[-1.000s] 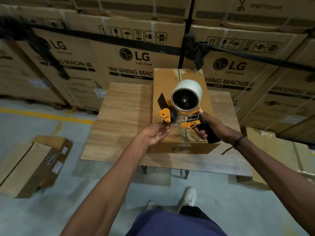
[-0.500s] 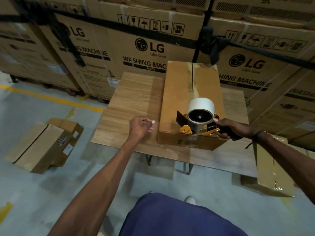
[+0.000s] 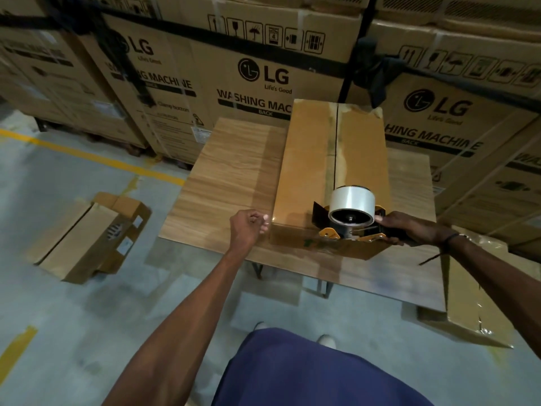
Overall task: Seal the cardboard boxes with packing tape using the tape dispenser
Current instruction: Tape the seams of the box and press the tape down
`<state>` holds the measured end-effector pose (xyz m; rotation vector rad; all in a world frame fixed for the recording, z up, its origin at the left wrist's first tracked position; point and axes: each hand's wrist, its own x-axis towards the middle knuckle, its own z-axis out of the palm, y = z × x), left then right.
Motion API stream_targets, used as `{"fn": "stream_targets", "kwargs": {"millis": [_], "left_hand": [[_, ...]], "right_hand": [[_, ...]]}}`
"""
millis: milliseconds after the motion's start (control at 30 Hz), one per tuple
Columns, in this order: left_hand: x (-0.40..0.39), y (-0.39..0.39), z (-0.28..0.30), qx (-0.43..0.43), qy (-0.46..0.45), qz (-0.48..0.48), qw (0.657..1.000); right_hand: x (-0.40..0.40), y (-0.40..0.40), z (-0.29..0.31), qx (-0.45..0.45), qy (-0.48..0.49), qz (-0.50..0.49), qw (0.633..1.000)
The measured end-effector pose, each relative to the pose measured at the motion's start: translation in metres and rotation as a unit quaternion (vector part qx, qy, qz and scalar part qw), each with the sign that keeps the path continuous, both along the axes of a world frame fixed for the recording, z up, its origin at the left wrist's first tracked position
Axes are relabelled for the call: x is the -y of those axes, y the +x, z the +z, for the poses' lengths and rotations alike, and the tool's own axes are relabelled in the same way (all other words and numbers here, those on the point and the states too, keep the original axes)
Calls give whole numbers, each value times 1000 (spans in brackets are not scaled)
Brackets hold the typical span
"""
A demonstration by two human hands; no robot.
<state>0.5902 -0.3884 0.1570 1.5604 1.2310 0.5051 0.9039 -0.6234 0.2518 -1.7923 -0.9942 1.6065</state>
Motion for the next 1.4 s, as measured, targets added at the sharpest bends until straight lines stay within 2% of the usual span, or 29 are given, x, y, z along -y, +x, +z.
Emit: {"fn": "stream_targets", "kwargs": {"millis": [167,333,467,533,600,767,867,1000,1167,1400], "left_hand": [[6,7,-12,-5,6,0,1000],[9,1,-15,-148,66,2,987],[22,12,-1,-117,120,48,985],[32,27,11,-95,135,15,986],[45,44,18,-112,158,-55,980],[66,62,-1,-266,164,-187,931],[70,59,-10,-300,201,-197,912],[69,59,-7,-326,202,-206,900],[68,59,-8,-336,208,-201,896],[70,60,-11,-340,213,-198,894]], "right_hand": [[-6,5,-7,31,-9,16,999],[-7,15,-17,10,-9,14,1000],[-7,22,-24,-4,-17,20,1000],[-9,22,-26,-6,-25,28,999],[-11,23,-24,-13,-34,28,999],[-12,21,-11,-16,-35,48,998],[-13,18,-11,-2,-36,49,998],[-11,20,-14,-16,-44,56,997],[14,40,-10,-28,-39,50,998],[87,103,-4,-12,-49,7,999]]}}
